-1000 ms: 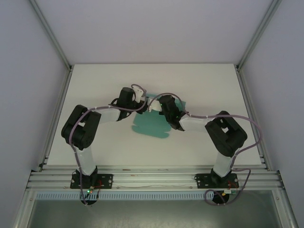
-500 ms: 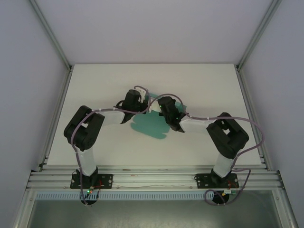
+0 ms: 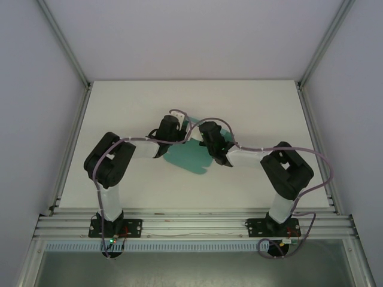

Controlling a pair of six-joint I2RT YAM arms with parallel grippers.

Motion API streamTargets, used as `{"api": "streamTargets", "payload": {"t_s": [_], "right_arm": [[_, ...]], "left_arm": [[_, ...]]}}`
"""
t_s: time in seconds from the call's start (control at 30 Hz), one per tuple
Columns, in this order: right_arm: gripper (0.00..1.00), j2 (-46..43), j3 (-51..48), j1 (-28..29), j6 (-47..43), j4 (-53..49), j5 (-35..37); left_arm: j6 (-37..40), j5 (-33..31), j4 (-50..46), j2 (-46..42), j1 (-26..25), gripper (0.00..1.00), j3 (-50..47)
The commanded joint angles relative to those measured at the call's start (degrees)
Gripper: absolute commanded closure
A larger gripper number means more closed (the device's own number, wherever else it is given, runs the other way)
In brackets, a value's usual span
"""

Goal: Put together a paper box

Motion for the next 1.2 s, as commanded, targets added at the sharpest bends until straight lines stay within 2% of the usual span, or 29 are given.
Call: {"api": "streamTargets", "payload": {"t_s": [0.0, 0.1, 0.17, 0.2, 0.5, 0.63, 0.67, 0.73, 0.77, 0.8, 0.83, 0.97, 1.1, 1.17], "right_arm": [[1.00, -0.8, -0.9, 2.1, 2.0, -5.0, -7.0], [1.00, -0.8, -0.7, 2.0, 1.9, -5.2, -7.0], [1.00, -1.0, -0.6, 2.0, 1.9, -5.6, -7.0], [1.00, -0.6, -0.4, 1.9, 1.9, -5.9, -6.9], [0.99, -1.1, 0.0, 1.8, 5.9, -5.2, -5.8], [0.77, -3.1, 0.0, 1.2, 12.4, -5.6, -5.1], [0.64, -4.4, 0.1, 0.7, 15.1, -6.9, -6.0], [0.48, -7.5, -0.1, -0.2, 19.8, -10.2, -8.8], [0.35, -9.4, -0.5, -0.7, 22.2, -11.9, -10.7], [0.14, -11.2, -1.1, -1.1, 24.0, -12.7, -12.2], [0.00, -13.0, -2.0, -1.3, 25.7, -13.7, -13.7], [0.00, -20.8, -3.9, -3.4, 32.6, -20.4, -22.0], [0.00, -25.0, -5.4, -7.3, 42.4, -20.1, -24.7], [0.00, -25.0, -2.9, -11.0, 49.0, -21.2, -26.7]], "left_arm": [[-0.4, 1.9, 1.5, 2.2, 0.1, 0.75, 2.3], [-0.7, 1.6, 1.0, 2.9, 0.3, 0.82, 3.5], [-0.8, 1.5, 0.3, 3.2, 0.4, 0.96, 4.0], [-0.8, 1.2, -0.3, 3.3, 0.4, 1.00, 4.4], [-1.8, -3.5, 1.2, 2.0, 0.3, 1.00, 1.8], [-1.8, -1.4, 3.6, 1.4, 0.0, 1.00, -0.2], [-1.6, -0.6, 4.8, 1.1, 0.0, 1.00, -0.9], [-1.1, 0.1, 5.1, 0.9, -0.1, 1.00, -1.4], [-0.7, 0.8, 5.8, 0.6, -0.1, 1.00, -1.9], [-0.4, 1.3, 7.1, 0.4, -0.1, 1.00, -2.6], [0.0, 1.9, 8.5, 0.2, -0.1, 1.00, -3.3], [1.3, 1.1, 7.1, 0.2, -0.3, 1.00, -3.3], [1.4, 5.1, 12.5, -1.6, -0.4, 1.00, -6.4], [1.9, 6.7, 13.6, -1.9, -0.6, 1.00, -7.1]]}}
